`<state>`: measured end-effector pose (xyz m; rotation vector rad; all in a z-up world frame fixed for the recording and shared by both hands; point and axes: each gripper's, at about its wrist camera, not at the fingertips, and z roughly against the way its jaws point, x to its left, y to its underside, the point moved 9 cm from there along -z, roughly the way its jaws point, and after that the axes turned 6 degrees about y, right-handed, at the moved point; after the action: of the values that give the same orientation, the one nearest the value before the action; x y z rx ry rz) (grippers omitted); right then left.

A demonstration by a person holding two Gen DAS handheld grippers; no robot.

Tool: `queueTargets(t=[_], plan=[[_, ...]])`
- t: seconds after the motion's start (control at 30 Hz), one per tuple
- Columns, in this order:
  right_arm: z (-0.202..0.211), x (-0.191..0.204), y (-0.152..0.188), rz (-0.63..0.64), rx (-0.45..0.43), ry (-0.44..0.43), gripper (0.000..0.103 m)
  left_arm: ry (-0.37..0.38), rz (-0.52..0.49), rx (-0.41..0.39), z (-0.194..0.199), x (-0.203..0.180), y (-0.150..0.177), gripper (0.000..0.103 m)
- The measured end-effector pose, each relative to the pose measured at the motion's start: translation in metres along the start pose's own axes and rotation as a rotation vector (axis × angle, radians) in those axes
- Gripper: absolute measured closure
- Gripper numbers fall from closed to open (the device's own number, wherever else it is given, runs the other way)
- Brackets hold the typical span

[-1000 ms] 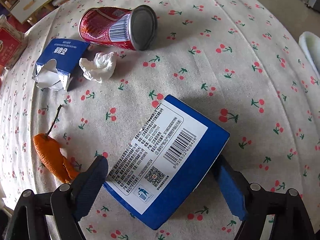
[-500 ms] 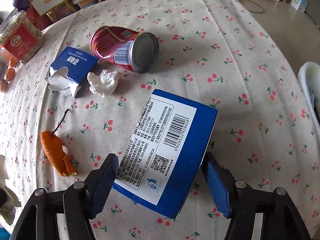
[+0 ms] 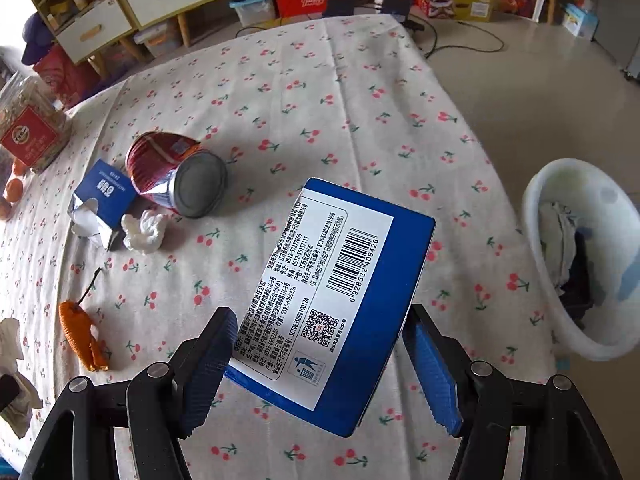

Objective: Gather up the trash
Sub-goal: 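Carry the blue box over the white bin with the right tool, then open the right tool over the bin while the left tool drops the crumpled paper in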

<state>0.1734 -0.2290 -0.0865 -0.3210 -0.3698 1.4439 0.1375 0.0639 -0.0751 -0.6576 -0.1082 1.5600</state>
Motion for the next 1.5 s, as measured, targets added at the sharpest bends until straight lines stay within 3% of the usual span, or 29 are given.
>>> queueTargets(t=[0.4, 0.7, 1.07, 1.33, 1.5], plan=[[0.005, -0.09, -0.012, -0.143, -0.021, -0.026, 0.03, 0.043, -0.112, 0.025, -0.03, -0.079, -0.008, 0.067], [0.013, -0.181, -0.023, -0.251, -0.049, 0.02, 0.03, 0.081, -0.208, 0.017, -0.045, -0.14, -0.02, 0.067], [0.0, -0.268, -0.015, -0.376, -0.019, 0.044, 0.03, 0.144, -0.277, 0.089, -0.082, -0.212, -0.024, 0.067], [-0.005, -0.305, -0.003, -0.464, 0.003, -0.006, 0.03, 0.212, -0.349, 0.123, -0.111, -0.28, -0.023, 0.067], [-0.013, -0.306, -0.002, -0.519, 0.021, -0.118, 0.027, 0.24, -0.383, 0.15, -0.133, -0.317, -0.017, 0.067]])
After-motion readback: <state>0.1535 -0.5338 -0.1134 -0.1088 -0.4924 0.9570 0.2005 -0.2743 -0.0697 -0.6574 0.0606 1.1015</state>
